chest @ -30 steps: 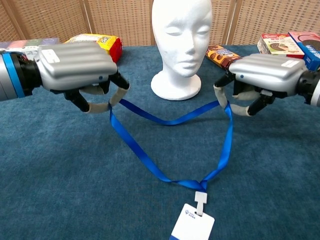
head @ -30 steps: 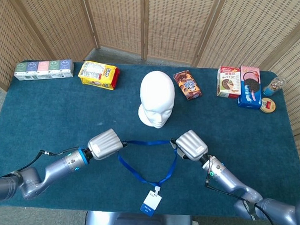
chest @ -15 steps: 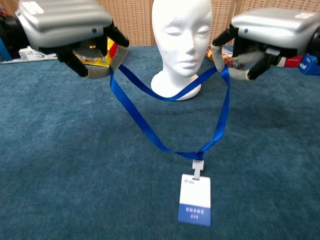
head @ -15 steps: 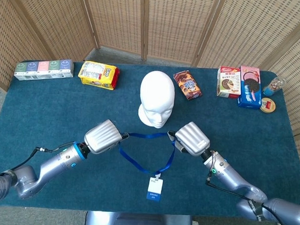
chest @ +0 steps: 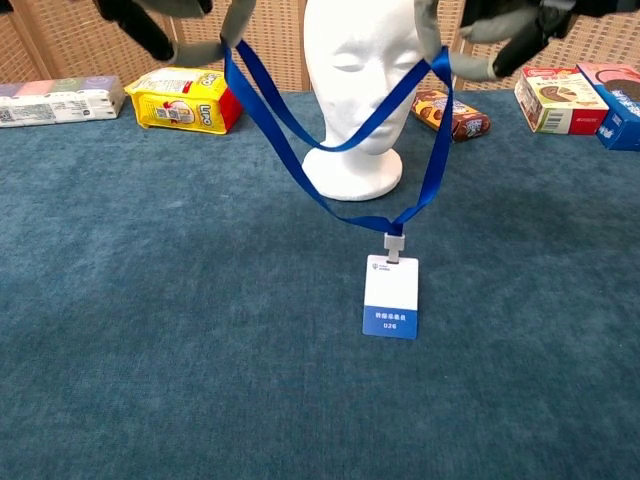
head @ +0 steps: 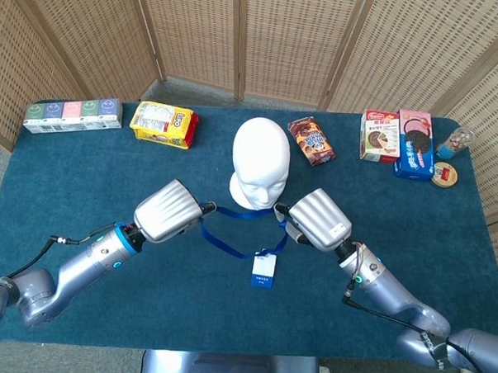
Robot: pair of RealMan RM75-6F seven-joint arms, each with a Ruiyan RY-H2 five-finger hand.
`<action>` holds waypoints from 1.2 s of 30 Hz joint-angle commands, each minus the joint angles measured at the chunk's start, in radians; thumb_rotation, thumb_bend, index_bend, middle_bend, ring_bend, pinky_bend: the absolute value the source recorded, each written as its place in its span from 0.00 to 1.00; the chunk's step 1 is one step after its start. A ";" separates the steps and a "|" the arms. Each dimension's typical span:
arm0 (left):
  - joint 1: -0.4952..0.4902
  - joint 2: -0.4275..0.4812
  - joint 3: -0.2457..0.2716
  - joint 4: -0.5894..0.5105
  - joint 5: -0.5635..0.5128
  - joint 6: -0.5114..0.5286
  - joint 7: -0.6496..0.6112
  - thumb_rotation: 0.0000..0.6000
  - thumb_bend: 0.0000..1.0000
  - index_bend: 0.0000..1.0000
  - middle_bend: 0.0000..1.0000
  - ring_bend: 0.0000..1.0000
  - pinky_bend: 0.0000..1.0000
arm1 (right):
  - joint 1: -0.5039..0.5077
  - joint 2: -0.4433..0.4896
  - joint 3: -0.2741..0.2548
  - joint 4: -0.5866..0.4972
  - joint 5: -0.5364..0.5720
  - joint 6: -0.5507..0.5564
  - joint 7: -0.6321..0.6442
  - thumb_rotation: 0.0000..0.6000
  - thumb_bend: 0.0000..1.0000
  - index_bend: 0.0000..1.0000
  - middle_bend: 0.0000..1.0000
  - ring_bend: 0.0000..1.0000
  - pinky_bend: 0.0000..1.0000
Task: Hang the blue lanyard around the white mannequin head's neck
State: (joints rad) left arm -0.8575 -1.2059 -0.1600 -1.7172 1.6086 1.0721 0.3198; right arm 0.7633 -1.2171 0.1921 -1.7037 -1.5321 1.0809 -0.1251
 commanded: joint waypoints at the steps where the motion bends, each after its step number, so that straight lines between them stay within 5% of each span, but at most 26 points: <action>1: -0.006 0.018 -0.018 -0.019 -0.012 0.001 0.004 1.00 0.43 0.58 1.00 1.00 1.00 | 0.007 0.017 0.018 -0.020 0.014 -0.002 -0.006 1.00 0.53 0.76 1.00 1.00 1.00; 16: -0.047 0.080 -0.116 -0.057 -0.093 -0.019 -0.008 1.00 0.43 0.58 1.00 1.00 1.00 | 0.071 0.089 0.127 -0.057 0.111 -0.047 -0.020 1.00 0.53 0.76 1.00 1.00 1.00; 36: -0.135 0.070 -0.211 0.025 -0.210 -0.062 -0.019 1.00 0.44 0.59 1.00 1.00 1.00 | 0.172 0.089 0.212 0.035 0.236 -0.113 -0.036 1.00 0.53 0.77 1.00 1.00 1.00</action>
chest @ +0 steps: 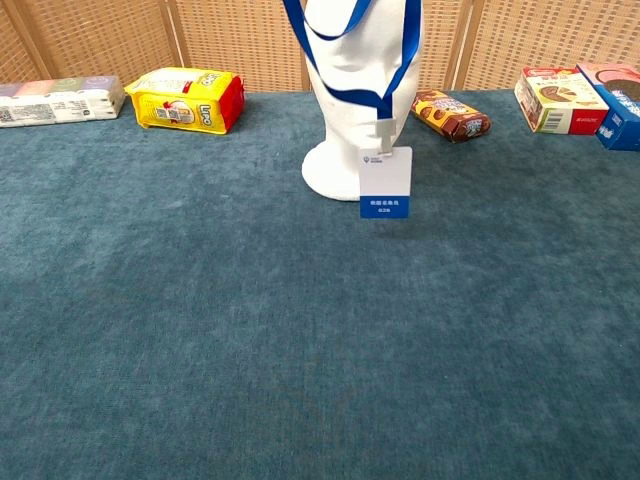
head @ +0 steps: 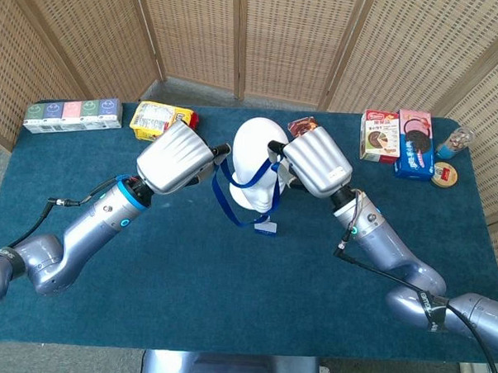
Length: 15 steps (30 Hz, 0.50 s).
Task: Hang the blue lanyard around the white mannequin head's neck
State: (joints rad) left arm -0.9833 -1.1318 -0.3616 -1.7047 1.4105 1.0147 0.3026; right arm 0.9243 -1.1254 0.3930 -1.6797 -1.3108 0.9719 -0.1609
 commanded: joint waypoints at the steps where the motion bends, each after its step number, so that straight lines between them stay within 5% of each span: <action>1: -0.016 -0.006 -0.013 0.021 -0.017 -0.008 -0.001 1.00 0.44 0.59 1.00 1.00 1.00 | 0.019 -0.004 0.017 0.019 0.023 -0.007 -0.002 1.00 0.53 0.77 1.00 1.00 1.00; 15: -0.061 -0.006 -0.041 0.080 -0.067 -0.017 -0.002 1.00 0.44 0.59 1.00 1.00 1.00 | 0.077 -0.040 0.044 0.097 0.087 -0.011 -0.018 1.00 0.53 0.77 1.00 1.00 1.00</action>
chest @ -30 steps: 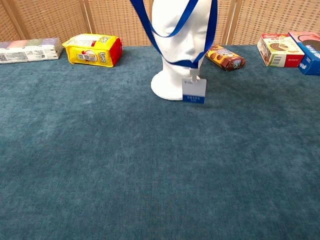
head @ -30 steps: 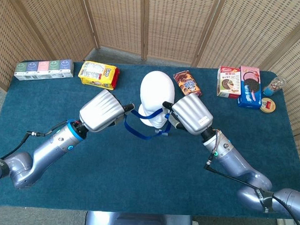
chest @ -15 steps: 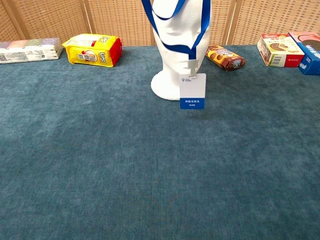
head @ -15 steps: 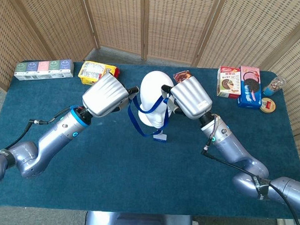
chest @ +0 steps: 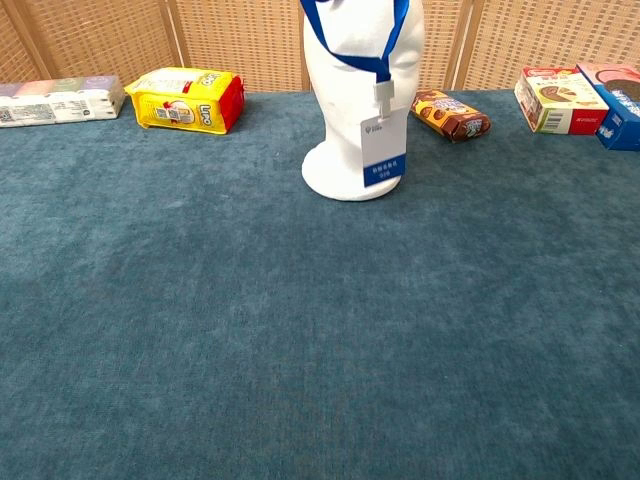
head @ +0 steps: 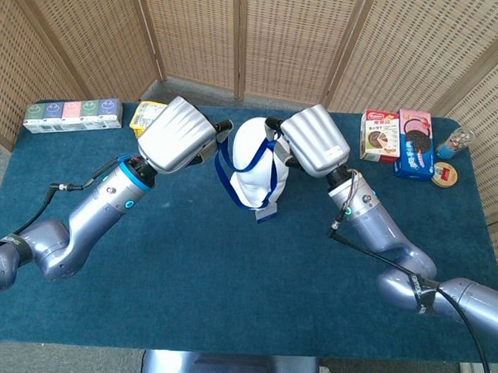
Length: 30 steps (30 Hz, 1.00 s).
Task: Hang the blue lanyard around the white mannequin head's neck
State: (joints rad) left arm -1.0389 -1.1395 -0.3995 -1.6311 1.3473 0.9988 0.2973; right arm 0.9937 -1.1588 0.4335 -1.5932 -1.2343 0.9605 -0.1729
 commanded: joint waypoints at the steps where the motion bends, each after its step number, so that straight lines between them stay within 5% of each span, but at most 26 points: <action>1: -0.007 0.002 -0.004 0.008 -0.007 -0.002 0.003 1.00 0.44 0.59 1.00 1.00 1.00 | 0.011 -0.010 0.005 0.016 0.015 0.003 -0.010 1.00 0.53 0.77 1.00 1.00 1.00; 30: -0.079 -0.036 0.015 0.134 -0.075 -0.053 0.031 1.00 0.44 0.59 1.00 1.00 1.00 | 0.105 -0.088 -0.014 0.194 0.079 -0.054 -0.040 1.00 0.52 0.77 1.00 1.00 1.00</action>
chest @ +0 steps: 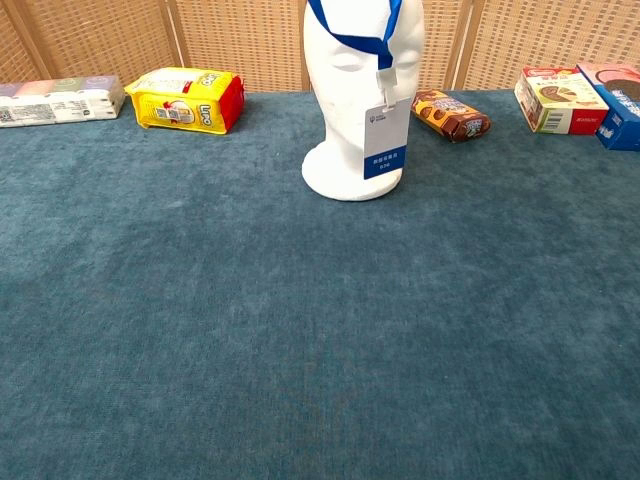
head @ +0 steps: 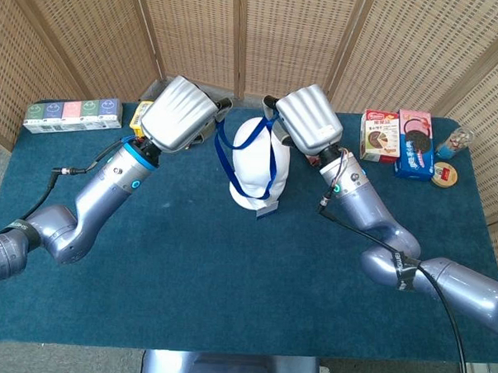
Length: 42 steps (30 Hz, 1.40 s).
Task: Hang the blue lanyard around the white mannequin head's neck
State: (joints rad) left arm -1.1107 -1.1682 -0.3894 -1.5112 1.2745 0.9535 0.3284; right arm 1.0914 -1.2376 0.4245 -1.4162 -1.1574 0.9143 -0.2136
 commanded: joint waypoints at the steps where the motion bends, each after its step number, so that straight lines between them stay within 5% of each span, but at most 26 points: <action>1: -0.010 -0.012 0.008 0.023 -0.002 -0.011 0.001 1.00 0.44 0.59 1.00 1.00 1.00 | 0.010 -0.013 -0.008 0.028 0.003 -0.013 0.001 1.00 0.52 0.77 1.00 1.00 1.00; 42: -0.093 -0.136 0.084 0.228 0.008 -0.079 0.011 1.00 0.44 0.59 1.00 1.00 1.00 | 0.025 -0.112 -0.071 0.269 -0.006 -0.052 0.065 1.00 0.51 0.77 1.00 1.00 1.00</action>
State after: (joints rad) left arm -1.2060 -1.3027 -0.3076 -1.2831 1.2826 0.8736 0.3415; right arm 1.1182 -1.3497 0.3554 -1.1470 -1.1613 0.8604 -0.1495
